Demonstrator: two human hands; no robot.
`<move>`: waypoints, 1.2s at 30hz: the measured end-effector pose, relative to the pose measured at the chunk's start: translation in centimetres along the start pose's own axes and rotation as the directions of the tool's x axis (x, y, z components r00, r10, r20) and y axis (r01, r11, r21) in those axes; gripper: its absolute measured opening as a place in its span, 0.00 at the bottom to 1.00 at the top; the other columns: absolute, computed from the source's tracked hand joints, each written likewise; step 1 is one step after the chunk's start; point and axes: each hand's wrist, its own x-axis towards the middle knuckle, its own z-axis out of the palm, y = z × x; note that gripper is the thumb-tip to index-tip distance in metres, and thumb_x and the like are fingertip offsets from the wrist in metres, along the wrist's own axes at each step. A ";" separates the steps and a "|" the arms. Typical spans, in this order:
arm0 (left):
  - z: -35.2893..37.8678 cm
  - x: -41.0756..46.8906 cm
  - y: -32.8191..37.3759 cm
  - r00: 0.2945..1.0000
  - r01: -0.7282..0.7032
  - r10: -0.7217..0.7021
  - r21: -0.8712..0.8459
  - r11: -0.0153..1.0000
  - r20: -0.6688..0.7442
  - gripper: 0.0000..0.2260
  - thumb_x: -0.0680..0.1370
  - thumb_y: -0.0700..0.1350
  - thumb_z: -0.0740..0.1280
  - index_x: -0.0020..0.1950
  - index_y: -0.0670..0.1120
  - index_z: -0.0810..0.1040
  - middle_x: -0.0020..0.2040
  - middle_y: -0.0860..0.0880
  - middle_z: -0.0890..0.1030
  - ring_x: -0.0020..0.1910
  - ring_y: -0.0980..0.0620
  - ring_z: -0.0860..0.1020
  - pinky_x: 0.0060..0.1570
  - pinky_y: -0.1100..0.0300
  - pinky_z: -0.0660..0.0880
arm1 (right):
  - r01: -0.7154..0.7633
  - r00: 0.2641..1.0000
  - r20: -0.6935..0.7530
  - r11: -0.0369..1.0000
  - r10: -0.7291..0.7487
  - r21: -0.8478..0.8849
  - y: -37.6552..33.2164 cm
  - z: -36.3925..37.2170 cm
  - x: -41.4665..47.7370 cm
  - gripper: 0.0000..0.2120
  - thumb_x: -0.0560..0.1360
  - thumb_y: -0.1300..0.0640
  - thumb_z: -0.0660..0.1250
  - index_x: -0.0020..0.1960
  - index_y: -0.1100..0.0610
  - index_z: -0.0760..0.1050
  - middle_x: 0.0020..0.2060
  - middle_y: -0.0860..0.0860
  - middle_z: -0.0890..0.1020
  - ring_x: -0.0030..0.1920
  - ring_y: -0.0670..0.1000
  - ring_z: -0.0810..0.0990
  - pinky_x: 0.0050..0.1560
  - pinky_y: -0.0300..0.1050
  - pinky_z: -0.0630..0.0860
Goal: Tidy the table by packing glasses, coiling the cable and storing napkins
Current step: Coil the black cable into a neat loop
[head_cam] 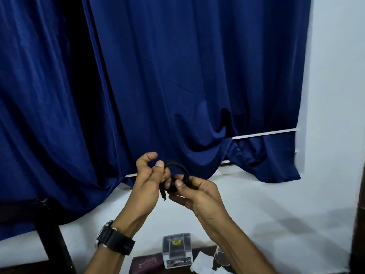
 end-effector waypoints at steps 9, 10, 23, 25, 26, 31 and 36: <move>-0.2 0.4 -0.5 0.997 0.056 -0.051 -0.108 0.993 0.051 0.08 0.83 0.48 0.61 0.61 0.53 0.68 0.30 0.56 0.71 0.31 0.59 0.71 0.44 0.58 0.68 | -0.011 1.000 0.027 0.994 0.008 0.106 0.2 0.5 -0.2 0.09 0.83 0.68 0.61 0.51 0.65 0.80 0.51 0.63 0.85 0.54 0.56 0.85 0.57 0.51 0.83; -0.3 0.5 -0.6 0.996 0.073 -0.064 -0.145 0.987 0.065 0.10 0.80 0.48 0.62 0.60 0.52 0.68 0.29 0.55 0.70 0.30 0.58 0.71 0.45 0.57 0.68 | 0.000 1.000 0.013 0.995 -0.001 0.101 0.3 0.5 -0.3 0.09 0.83 0.68 0.61 0.50 0.65 0.81 0.51 0.62 0.85 0.55 0.57 0.85 0.58 0.51 0.83; 0.9 -0.1 0.0 0.986 0.157 -0.169 -0.427 0.891 0.009 0.08 0.85 0.41 0.57 0.62 0.49 0.71 0.29 0.53 0.68 0.33 0.54 0.71 0.44 0.57 0.72 | 0.153 0.988 0.019 0.987 -0.152 -0.040 0.2 -0.1 -0.5 0.22 0.79 0.72 0.65 0.66 0.52 0.78 0.47 0.54 0.85 0.51 0.50 0.86 0.53 0.43 0.82; 1.2 -0.2 0.3 0.978 0.184 -0.206 -0.490 0.852 0.008 0.07 0.85 0.40 0.57 0.61 0.48 0.71 0.29 0.52 0.67 0.36 0.52 0.69 0.43 0.56 0.73 | 0.168 0.984 0.068 0.986 -0.167 -0.007 0.3 -0.5 -0.5 0.28 0.79 0.74 0.65 0.72 0.50 0.72 0.44 0.53 0.83 0.51 0.51 0.84 0.61 0.49 0.81; 1.3 -0.3 0.4 0.975 0.196 -0.222 -0.511 0.837 0.011 0.07 0.85 0.40 0.57 0.60 0.47 0.71 0.30 0.51 0.66 0.37 0.49 0.68 0.44 0.54 0.71 | 0.175 0.981 0.087 0.985 -0.173 -0.007 0.4 -0.6 -0.5 0.30 0.78 0.75 0.64 0.73 0.49 0.70 0.43 0.53 0.82 0.51 0.52 0.83 0.65 0.53 0.79; 1.8 -0.7 0.5 0.962 0.257 -0.261 -0.565 0.784 0.076 0.07 0.83 0.41 0.58 0.60 0.46 0.71 0.30 0.50 0.66 0.37 0.44 0.71 0.42 0.53 0.75 | 0.151 0.984 0.083 0.987 -0.155 0.048 0.8 -1.4 -0.5 0.31 0.74 0.74 0.66 0.71 0.49 0.73 0.42 0.51 0.80 0.49 0.53 0.79 0.70 0.62 0.74; 2.2 -0.4 0.2 0.952 0.296 -0.288 -0.572 0.765 0.108 0.11 0.78 0.42 0.63 0.60 0.47 0.70 0.29 0.52 0.70 0.28 0.50 0.74 0.31 0.58 0.77 | 0.161 0.980 0.102 0.984 -0.168 0.070 0.8 -1.5 -0.8 0.28 0.73 0.71 0.67 0.68 0.51 0.75 0.42 0.52 0.80 0.47 0.50 0.82 0.59 0.54 0.81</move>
